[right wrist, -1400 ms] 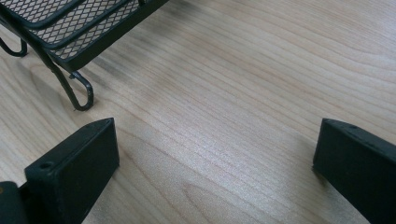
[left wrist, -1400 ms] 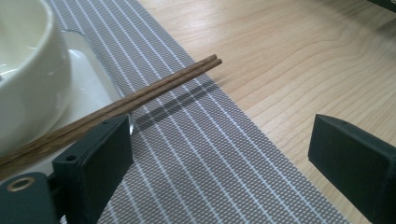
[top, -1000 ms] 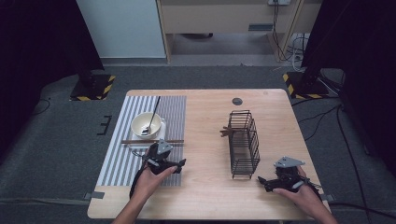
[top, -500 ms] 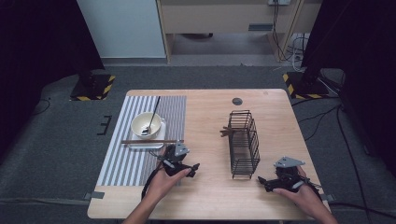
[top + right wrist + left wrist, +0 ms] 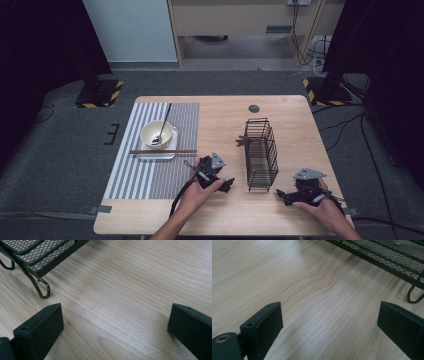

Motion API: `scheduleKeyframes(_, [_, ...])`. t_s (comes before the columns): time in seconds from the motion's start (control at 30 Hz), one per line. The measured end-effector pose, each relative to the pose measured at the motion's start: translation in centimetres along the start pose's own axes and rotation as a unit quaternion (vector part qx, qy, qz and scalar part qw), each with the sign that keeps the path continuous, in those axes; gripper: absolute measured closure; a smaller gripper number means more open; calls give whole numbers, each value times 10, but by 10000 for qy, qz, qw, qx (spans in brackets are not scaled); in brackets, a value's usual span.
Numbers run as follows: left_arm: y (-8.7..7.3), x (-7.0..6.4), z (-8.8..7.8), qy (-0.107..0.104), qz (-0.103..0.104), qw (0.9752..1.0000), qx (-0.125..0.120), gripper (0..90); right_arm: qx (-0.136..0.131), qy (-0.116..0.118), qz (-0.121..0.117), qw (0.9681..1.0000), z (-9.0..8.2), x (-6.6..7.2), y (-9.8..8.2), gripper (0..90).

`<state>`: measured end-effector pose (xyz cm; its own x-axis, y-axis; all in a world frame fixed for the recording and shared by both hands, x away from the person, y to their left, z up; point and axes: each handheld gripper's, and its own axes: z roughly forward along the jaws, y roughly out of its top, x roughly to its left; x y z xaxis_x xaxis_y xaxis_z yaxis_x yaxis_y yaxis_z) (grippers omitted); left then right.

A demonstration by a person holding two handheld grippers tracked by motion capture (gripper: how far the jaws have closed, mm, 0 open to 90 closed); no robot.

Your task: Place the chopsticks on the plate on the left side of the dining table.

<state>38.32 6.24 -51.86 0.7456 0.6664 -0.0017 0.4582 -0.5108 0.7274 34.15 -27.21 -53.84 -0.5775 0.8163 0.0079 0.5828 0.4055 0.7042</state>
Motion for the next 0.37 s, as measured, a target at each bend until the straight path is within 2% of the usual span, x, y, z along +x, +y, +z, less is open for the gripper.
scheduleKeyframes(0.03, [-1, -1, 3, 2, -15, 10000, 46, 58, 1, -1, -6, 10000, 0, 0, 0, 2])
scheduleKeyframes(0.17, [-3, -5, 10, 88, 138, 9997, 193, 61, 1, 0, -3, 10000, 0, 0, 0, 2])
scheduleKeyframes(0.23, [-4, -10, 14, -3, 253, 9993, 257, 56, 3, 1, 4, 10000, 0, 0, 0, 2])
scheduleKeyframes(0.3, [-6, -11, 18, -131, 170, 9995, 221, 32, 3, -1, 1, 10000, 0, 0, 0, 2])
scheduleKeyframes(0.37, [-6, -10, 20, -90, 95, 9997, 194, 16, 3, 2, 8, 10000, 0, 0, 0, 2])
